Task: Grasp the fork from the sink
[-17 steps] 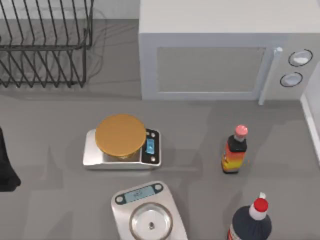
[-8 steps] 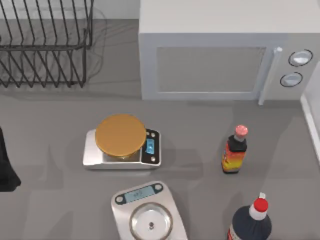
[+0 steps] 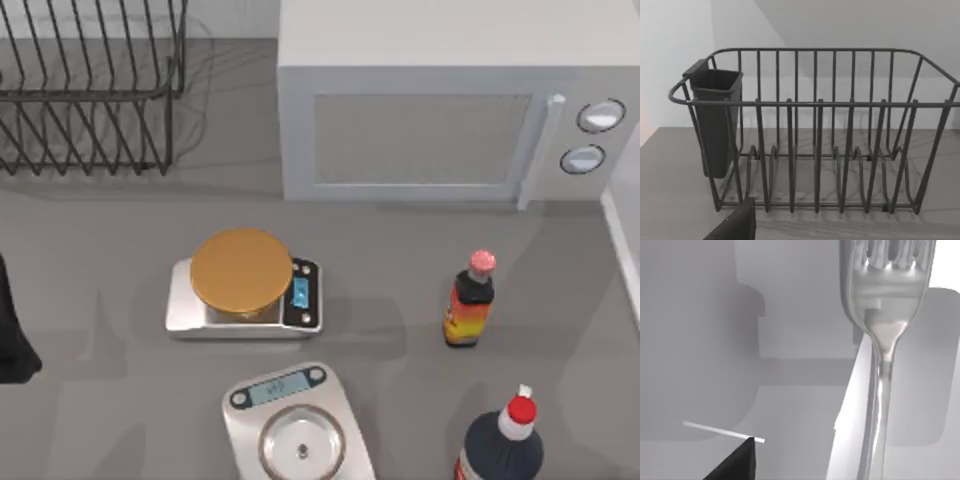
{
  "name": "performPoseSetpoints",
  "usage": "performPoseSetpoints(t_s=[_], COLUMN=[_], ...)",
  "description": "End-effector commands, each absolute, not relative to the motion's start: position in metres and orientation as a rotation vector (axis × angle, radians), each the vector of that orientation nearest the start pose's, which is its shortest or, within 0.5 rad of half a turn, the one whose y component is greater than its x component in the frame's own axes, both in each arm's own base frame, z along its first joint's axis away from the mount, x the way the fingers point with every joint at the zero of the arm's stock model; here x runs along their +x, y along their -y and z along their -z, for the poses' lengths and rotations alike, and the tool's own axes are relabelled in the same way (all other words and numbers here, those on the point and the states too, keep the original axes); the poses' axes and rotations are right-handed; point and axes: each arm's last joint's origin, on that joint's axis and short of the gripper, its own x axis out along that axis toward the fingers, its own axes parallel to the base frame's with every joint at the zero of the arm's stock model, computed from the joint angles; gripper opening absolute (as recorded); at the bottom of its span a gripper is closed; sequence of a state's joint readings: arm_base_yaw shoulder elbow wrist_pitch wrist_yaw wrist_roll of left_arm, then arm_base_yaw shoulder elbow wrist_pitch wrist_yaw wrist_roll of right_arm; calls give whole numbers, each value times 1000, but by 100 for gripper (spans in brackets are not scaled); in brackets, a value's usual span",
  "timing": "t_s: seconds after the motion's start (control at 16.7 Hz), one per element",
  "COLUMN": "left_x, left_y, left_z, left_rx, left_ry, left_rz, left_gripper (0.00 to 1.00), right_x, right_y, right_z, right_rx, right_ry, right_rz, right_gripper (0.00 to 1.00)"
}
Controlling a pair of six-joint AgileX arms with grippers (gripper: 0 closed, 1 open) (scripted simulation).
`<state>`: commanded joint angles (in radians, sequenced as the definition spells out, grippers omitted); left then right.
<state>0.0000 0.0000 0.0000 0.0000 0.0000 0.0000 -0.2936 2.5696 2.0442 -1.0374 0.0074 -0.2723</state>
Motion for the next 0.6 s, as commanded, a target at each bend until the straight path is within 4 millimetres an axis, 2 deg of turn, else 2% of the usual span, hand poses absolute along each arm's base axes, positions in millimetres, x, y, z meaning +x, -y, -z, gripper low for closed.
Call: performPoseSetpoints(t_s=[0.18, 0.3, 0.54, 0.6], left_x=[106, 106, 106, 106], left_y=[1, 1, 1, 1], left_z=[-160, -160, -160, -160], left_rx=[0, 0, 0, 0], left_ry=[0, 0, 0, 0], left_rz=[0, 0, 0, 0], left_gripper=[100, 100, 100, 100], right_x=[468, 465, 464, 464], right_y=[136, 136, 136, 136], right_z=[-30, -13, -11, -11], right_rx=[5, 7, 8, 8], right_ry=[-1561, -1569, -1571, -1571], right_rz=[9, 8, 8, 8], right_gripper=[100, 100, 100, 92])
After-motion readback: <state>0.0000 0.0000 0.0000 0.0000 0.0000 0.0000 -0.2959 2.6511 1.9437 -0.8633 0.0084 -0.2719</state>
